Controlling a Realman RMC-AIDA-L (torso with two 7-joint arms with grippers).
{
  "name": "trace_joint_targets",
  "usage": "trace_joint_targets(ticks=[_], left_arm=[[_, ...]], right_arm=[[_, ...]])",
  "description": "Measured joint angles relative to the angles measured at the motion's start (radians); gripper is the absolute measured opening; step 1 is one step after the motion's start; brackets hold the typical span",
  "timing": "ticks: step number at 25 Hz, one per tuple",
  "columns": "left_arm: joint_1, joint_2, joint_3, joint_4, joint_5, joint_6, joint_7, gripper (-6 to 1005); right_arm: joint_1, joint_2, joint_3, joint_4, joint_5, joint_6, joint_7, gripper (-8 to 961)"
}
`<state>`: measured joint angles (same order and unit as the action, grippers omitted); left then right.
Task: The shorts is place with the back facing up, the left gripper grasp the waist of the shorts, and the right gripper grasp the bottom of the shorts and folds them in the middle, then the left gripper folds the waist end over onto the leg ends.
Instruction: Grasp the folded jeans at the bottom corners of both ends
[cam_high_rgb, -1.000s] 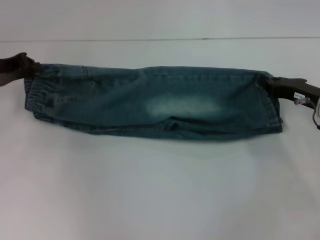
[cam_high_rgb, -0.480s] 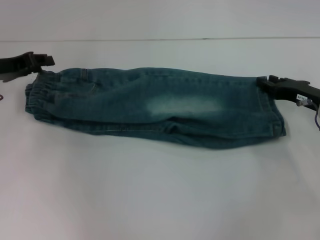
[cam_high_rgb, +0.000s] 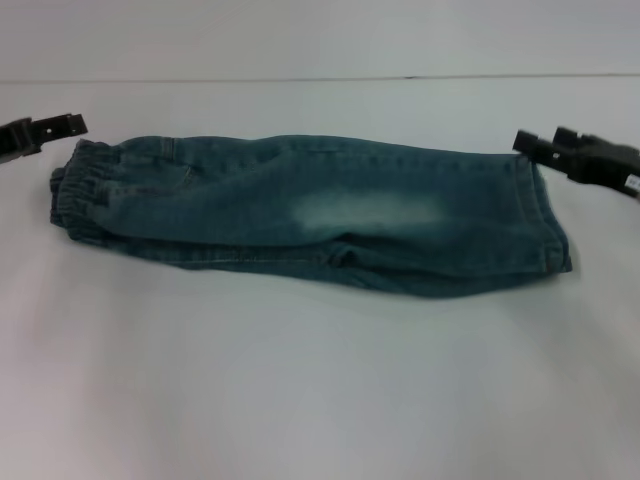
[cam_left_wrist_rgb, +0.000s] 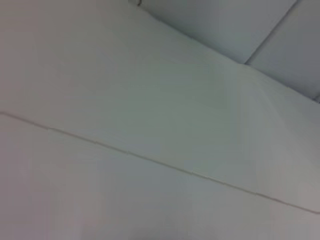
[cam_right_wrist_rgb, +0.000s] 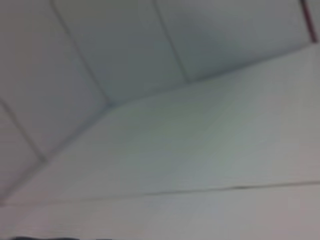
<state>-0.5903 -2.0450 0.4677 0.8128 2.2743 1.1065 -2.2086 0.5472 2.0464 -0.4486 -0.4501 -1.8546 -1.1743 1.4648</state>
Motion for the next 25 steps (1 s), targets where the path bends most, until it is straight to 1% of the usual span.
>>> trace_joint_targets(ticks=[3,6,7,9,10,14,19,22,25], left_arm=[[0.020,0.005,0.000,0.021,0.000,0.053,0.046,796],[0.033,0.016,0.002,0.033,0.021,0.096,0.079,881],[0.037,0.021,0.003,0.035,0.035,0.106,0.085,909],[0.039,0.029,0.003,0.036,0.063,0.116,0.093,921],[0.039,0.032,0.003,0.037,0.081,0.120,0.100,927],[0.030,0.034,0.009,0.038,0.146,0.127,0.135,944],[0.022,0.032,0.069,0.066,0.188,0.101,0.143,931],[0.016,0.028,0.101,0.074,0.233,0.074,0.144,922],[0.014,0.022,0.132,0.074,0.255,0.040,0.144,912]], right_arm=[[-0.018,-0.031,-0.014,-0.058,-0.001,-0.209,0.079,844],[-0.033,-0.052,-0.041,-0.119,-0.011,-0.445,0.081,863],[-0.037,-0.054,-0.058,-0.142,-0.019,-0.498,0.076,870],[-0.042,-0.055,-0.103,-0.193,-0.065,-0.591,0.069,875],[-0.043,-0.053,-0.124,-0.212,-0.097,-0.614,0.069,874],[-0.040,-0.035,-0.152,-0.237,-0.200,-0.639,0.071,870],[-0.053,0.002,-0.147,-0.237,-0.219,-0.590,0.040,870],[-0.056,0.013,-0.147,-0.230,-0.220,-0.560,0.028,870],[-0.057,0.015,-0.150,-0.222,-0.220,-0.542,0.028,870]])
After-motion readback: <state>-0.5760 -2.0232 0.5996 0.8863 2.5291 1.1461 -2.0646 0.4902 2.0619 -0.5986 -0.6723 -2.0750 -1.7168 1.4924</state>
